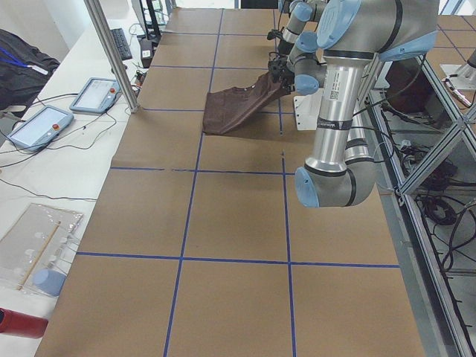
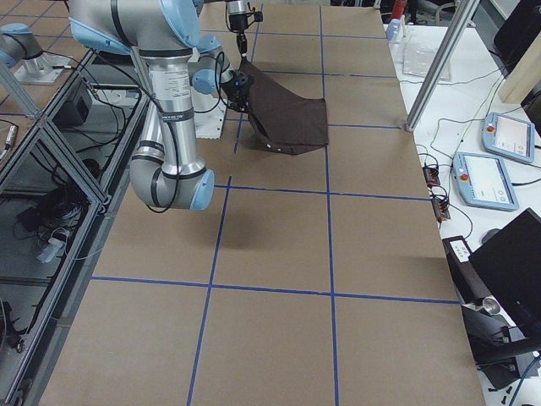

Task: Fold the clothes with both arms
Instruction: 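Lift the near edge with both grippers and fold it toward the far edge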

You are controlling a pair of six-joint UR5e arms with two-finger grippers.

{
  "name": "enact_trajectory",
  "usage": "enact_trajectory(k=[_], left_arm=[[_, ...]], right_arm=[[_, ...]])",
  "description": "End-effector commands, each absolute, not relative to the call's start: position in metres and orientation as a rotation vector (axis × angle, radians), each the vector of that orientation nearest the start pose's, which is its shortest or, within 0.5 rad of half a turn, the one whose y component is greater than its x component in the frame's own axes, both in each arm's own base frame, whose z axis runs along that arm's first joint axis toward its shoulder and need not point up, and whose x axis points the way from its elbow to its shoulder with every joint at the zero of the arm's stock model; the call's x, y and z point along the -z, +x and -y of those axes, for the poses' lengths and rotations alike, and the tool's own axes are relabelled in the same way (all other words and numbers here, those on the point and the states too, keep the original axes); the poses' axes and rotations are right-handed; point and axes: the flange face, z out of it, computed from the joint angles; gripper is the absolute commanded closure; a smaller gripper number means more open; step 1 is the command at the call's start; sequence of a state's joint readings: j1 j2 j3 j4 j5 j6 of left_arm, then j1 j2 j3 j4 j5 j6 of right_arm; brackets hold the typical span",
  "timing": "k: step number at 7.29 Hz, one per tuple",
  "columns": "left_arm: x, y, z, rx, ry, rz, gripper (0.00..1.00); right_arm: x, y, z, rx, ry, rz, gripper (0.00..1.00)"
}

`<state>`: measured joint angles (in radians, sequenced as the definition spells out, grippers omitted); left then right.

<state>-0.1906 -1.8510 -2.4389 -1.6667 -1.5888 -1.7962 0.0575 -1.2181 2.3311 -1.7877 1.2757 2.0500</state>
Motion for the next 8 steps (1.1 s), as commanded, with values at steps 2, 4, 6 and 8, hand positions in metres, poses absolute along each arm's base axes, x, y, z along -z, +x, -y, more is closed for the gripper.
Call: enact_trajectory(k=[2, 4, 6, 8], left_arm=[[-0.160, 0.397, 0.205, 0.334, -0.037, -1.152, 1.00], [-0.166, 0.410, 0.232, 0.316, 0.042, -1.118, 1.00], [-0.179, 0.412, 0.263, 0.319, 0.102, -1.076, 1.00], [-0.181, 0.425, 0.290, 0.335, 0.140, -1.049, 1.00]], right_arm=[[-0.204, -0.464, 0.171, -0.585, 0.095, 0.863, 1.00], [-0.202, -0.483, 0.215, -0.638, 0.143, 0.836, 1.00], [-0.195, -0.495, 0.260, -0.661, 0.191, 0.857, 1.00], [-0.204, -0.517, 0.295, -0.688, 0.211, 0.846, 1.00]])
